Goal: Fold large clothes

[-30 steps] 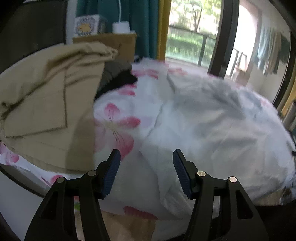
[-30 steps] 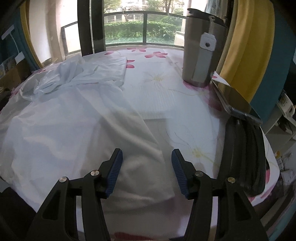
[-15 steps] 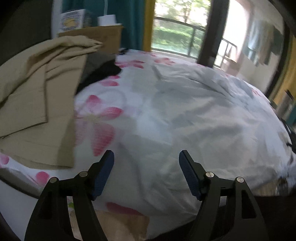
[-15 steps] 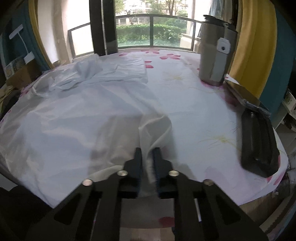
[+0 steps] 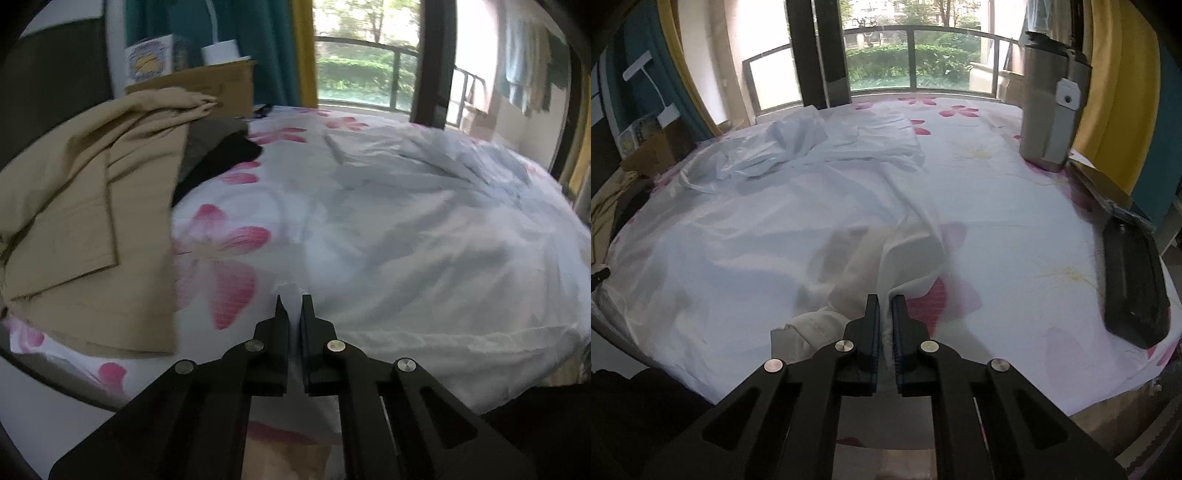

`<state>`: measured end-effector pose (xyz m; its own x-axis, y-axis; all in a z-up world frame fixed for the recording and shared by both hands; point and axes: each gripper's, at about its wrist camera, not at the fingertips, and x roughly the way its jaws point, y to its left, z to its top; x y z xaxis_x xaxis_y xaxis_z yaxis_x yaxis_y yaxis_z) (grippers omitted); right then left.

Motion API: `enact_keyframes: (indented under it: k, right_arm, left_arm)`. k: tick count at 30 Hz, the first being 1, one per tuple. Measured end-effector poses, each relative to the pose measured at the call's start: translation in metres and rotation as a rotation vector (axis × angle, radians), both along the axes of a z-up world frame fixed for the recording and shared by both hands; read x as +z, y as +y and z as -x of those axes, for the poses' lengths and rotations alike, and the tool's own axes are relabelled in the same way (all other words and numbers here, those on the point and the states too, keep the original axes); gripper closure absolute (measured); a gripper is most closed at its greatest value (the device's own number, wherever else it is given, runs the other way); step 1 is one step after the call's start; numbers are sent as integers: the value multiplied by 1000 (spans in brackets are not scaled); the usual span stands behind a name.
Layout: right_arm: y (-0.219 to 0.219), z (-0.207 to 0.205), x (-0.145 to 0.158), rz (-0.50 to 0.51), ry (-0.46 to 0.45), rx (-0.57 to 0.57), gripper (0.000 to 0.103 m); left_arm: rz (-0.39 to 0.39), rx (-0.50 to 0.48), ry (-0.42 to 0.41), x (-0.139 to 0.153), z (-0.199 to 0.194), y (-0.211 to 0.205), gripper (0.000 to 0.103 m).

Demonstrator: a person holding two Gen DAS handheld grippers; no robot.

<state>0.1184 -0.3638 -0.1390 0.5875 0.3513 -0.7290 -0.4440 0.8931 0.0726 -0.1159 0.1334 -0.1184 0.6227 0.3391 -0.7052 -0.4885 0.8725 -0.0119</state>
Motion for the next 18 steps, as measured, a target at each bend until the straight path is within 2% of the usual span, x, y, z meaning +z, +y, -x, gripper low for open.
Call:
enact_keyframes:
  k: [3, 9, 18]
  right_arm:
    - [6, 2, 9, -18, -26, 9, 97]
    - [7, 0, 36, -42, -89, -8, 97]
    - [1, -16, 73, -53, -184, -30, 97]
  left_arm:
    - [17, 13, -38, 14, 9, 5, 97]
    - [-68, -9, -113, 46, 10, -6, 98]
    - [-133, -14, -187, 85, -3, -2, 98]
